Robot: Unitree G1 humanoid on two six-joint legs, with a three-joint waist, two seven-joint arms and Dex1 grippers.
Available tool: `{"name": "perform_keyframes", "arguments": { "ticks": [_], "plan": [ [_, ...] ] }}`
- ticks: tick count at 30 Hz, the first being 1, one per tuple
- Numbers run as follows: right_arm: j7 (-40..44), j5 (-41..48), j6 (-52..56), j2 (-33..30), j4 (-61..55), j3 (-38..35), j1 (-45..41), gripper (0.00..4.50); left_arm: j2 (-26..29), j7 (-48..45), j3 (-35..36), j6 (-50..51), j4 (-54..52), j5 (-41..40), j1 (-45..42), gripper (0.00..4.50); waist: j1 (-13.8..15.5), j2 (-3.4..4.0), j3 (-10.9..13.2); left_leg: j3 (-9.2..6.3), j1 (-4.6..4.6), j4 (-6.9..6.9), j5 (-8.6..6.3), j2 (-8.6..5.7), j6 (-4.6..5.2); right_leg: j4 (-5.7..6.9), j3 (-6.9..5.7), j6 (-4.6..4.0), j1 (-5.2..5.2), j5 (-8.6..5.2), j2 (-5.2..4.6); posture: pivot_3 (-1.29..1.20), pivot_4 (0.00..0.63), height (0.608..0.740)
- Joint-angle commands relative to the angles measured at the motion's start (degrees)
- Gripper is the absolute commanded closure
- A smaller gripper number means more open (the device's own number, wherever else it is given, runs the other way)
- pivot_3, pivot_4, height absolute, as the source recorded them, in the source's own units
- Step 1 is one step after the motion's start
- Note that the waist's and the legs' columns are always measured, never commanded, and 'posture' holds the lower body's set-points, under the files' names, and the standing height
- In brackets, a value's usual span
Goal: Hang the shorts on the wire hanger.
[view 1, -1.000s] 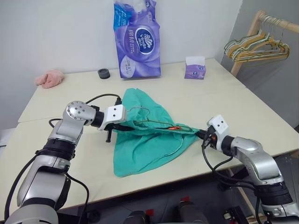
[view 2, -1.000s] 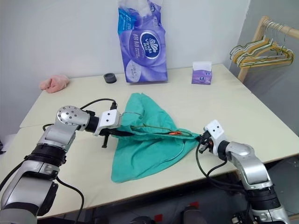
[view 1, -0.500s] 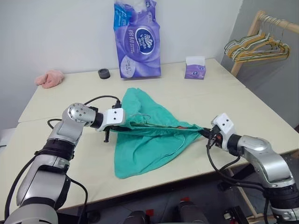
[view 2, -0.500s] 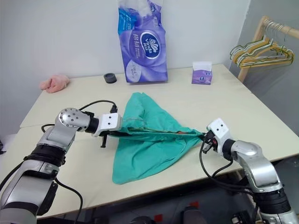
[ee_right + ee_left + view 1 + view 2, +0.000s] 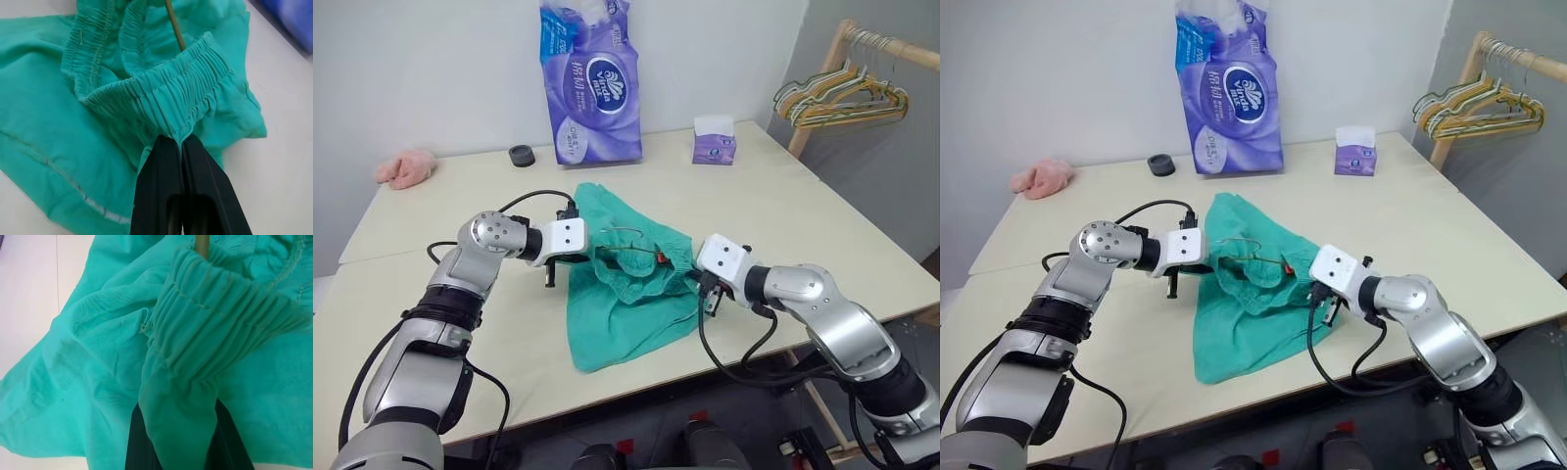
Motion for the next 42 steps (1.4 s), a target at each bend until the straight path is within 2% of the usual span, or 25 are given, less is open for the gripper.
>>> {"name": "perform_keyframes", "arguments": {
  "ticks": [1, 3, 8, 14, 22, 31, 39, 42],
  "plan": [
    [0.2, -0.3, -0.5, -0.2, -1.4, -1.6, -1.3, 4.29, 0.4, 0.7, 0.4, 0.2, -2.5, -0.4, 0.2, 4.50, 0.0, 0.00, 0.0, 0.00, 0.00, 0.00, 0.00, 0.00, 0.00, 0.00, 0.00, 0.00, 0.00, 0.00, 0.00, -0.24, 0.048, 0.740],
    [0.4, 0.3, 0.1, -0.5, -1.9, -2.8, -1.3, 3.95, 0.3, 0.4, 0.5, 0.2, -3.1, -0.9, 0.7, 4.50, 0.0, 0.00, 0.0, 0.01, 0.00, 0.00, 0.00, 0.00, 0.00, 0.00, 0.00, 0.00, 0.00, 0.00, 0.00, -0.24, 0.048, 0.740],
    [2.3, 1.8, 1.2, -3.1, -3.6, -5.8, -0.5, 2.40, -0.7, -0.5, 1.0, 0.5, -4.7, -3.0, 1.6, 4.50, 0.2, 0.00, 0.0, 0.00, -0.01, 0.01, 0.00, -0.01, 0.01, -0.01, 0.00, 0.00, 0.00, 0.00, -0.01, -0.24, 0.050, 0.740],
    [5.0, 3.9, 4.3, -9.1, -5.7, -10.1, 3.9, 0.33, -1.5, 0.0, 1.3, 1.3, -6.3, -4.6, 2.6, 4.50, 0.3, -0.01, 0.0, 0.01, -0.02, 0.01, -0.02, -0.01, 0.03, -0.02, 0.00, 0.00, 0.02, 0.00, -0.02, -0.25, 0.053, 0.740],
    [3.5, 1.5, 0.3, -10.5, 2.4, -9.5, 7.1, 0.33, -2.1, -0.6, 0.2, 1.0, -6.0, -4.5, 2.6, 4.50, 0.1, 0.00, 0.0, 0.04, -0.01, 0.01, -0.02, 0.01, 0.04, -0.03, 0.01, 0.01, 0.04, 0.00, -0.01, -0.26, 0.054, 0.740],
    [4.7, -2.3, -7.2, -2.8, 18.3, -1.8, -2.1, 0.33, -1.9, -1.5, 0.2, 0.8, -6.2, -4.4, 2.5, 4.50, -0.5, 0.02, 0.0, 0.04, 0.01, 0.00, -0.02, 0.00, 0.03, -0.02, 0.03, 0.00, 0.03, 0.00, -0.01, -0.25, 0.051, 0.740],
    [8.6, -4.3, -10.7, -0.1, 24.2, 2.0, -6.3, 0.33, -1.4, -2.0, 0.6, 1.8, -8.3, -5.3, 3.7, 4.50, -0.5, 0.02, 0.0, 0.02, 0.00, 0.01, -0.01, -0.02, 0.01, -0.02, 0.02, 0.00, 0.02, 0.00, -0.01, -0.23, 0.048, 0.740],
    [10.4, -4.7, -10.9, -0.3, 23.5, 2.4, -6.6, 0.94, -1.3, -2.3, 0.7, 2.2, -9.4, -5.8, 4.3, 4.50, -0.6, 0.02, 0.0, 0.03, 0.00, 0.01, -0.01, -0.02, 0.01, -0.01, 0.03, 0.00, 0.00, 0.00, -0.01, -0.23, 0.048, 0.740]
  ]
}}
